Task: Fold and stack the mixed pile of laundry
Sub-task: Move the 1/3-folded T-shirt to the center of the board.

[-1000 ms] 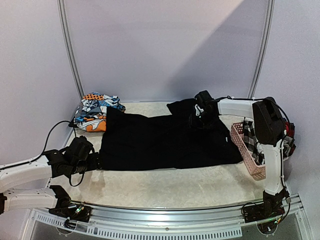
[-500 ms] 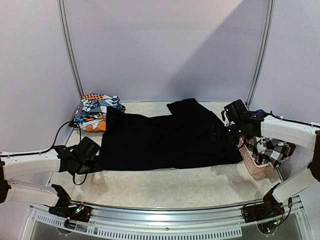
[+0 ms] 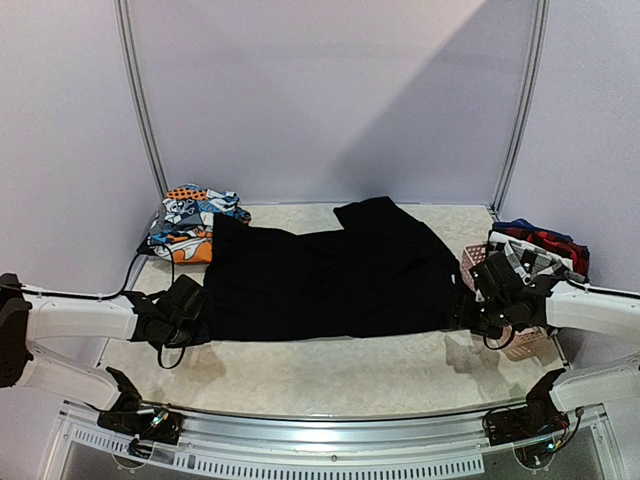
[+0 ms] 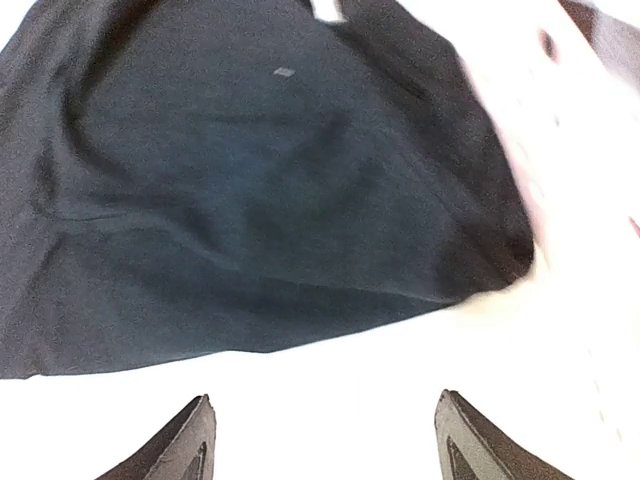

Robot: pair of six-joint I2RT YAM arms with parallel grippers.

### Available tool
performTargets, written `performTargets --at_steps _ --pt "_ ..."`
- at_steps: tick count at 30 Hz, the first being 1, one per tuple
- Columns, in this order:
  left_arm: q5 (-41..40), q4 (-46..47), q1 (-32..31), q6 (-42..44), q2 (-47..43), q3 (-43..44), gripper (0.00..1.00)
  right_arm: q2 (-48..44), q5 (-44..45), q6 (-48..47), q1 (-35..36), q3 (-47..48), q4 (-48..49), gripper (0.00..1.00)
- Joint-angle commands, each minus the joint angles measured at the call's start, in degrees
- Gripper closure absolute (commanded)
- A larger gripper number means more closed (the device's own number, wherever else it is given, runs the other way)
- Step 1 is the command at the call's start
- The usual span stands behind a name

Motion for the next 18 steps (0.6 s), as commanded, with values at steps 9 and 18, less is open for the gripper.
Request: performTargets --at_steps 9,18 --pt "-9.8 -8.2 0.0 -4.8 -15.5 -3.3 1.0 0.0 11.1 10.4 0.2 -3.9 1.2 0.32" --pt "-9.3 -9.8 0.3 -5.6 -19.5 -4.5 1.0 10.2 7.1 9.3 0.2 -3.5 8.8 0.44"
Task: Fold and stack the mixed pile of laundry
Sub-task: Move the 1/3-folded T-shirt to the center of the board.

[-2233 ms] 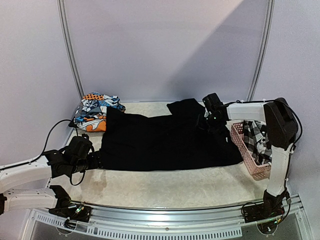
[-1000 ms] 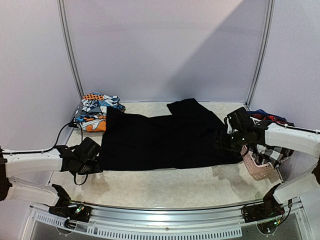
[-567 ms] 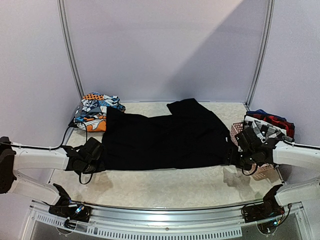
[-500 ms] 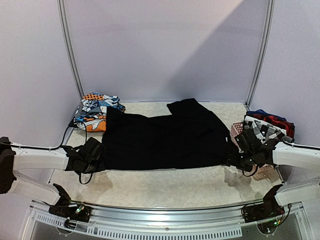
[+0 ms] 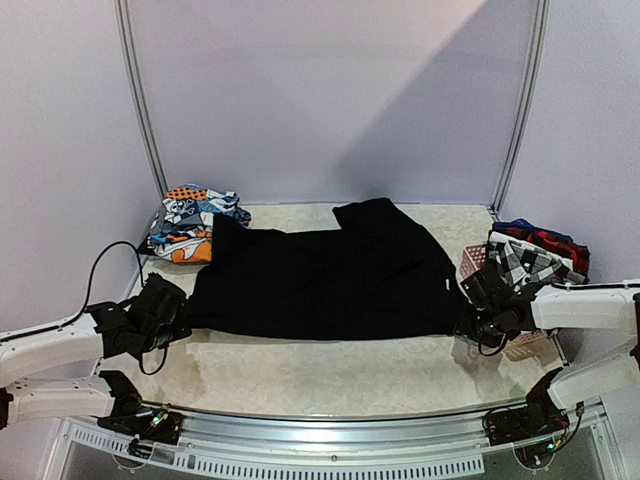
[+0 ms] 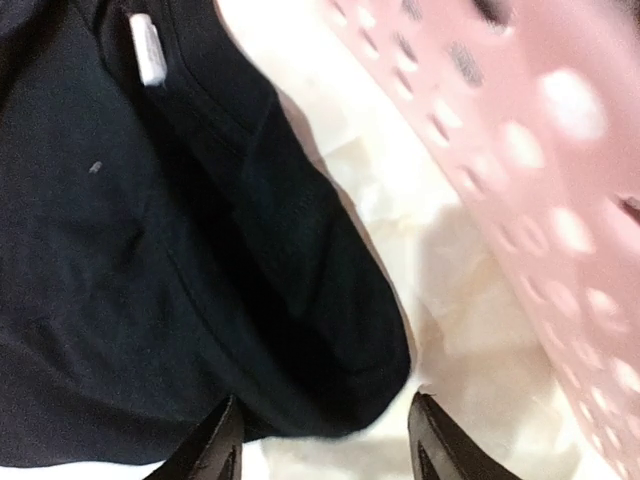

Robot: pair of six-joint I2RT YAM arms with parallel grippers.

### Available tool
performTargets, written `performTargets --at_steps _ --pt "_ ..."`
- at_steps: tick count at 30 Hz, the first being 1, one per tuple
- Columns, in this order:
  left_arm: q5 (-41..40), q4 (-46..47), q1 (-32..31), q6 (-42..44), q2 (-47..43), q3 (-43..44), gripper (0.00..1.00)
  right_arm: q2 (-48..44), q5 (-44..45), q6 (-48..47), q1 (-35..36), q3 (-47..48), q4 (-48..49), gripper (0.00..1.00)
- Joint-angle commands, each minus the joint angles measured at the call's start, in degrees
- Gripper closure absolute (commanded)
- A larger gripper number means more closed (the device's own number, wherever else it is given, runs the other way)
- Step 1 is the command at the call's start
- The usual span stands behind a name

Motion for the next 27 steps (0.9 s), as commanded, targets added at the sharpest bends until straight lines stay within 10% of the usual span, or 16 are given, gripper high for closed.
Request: performTargets --at_steps 1,12,18,27 --pt "-1.3 -1.8 0.2 -0.7 0.8 -1.1 1.0 4.0 -0.5 -0.2 0.2 0.0 4.2 0.45" --pt "-1.5 -2.1 0.6 -1.3 -0.8 -1.9 1.0 8.0 -1.7 -3.7 -4.2 1.3 7.4 0.54" --pt "-0.9 -2.3 1.1 -1.1 -2.3 -2.2 1.0 8.9 -4.0 -5.9 -6.1 1.7 8.8 0.98" --pt "1.5 -9.4 1.2 0.9 -8.6 1.2 1.0 2.2 -5.8 -7.2 -6.3 2.0 1.0 1.0"
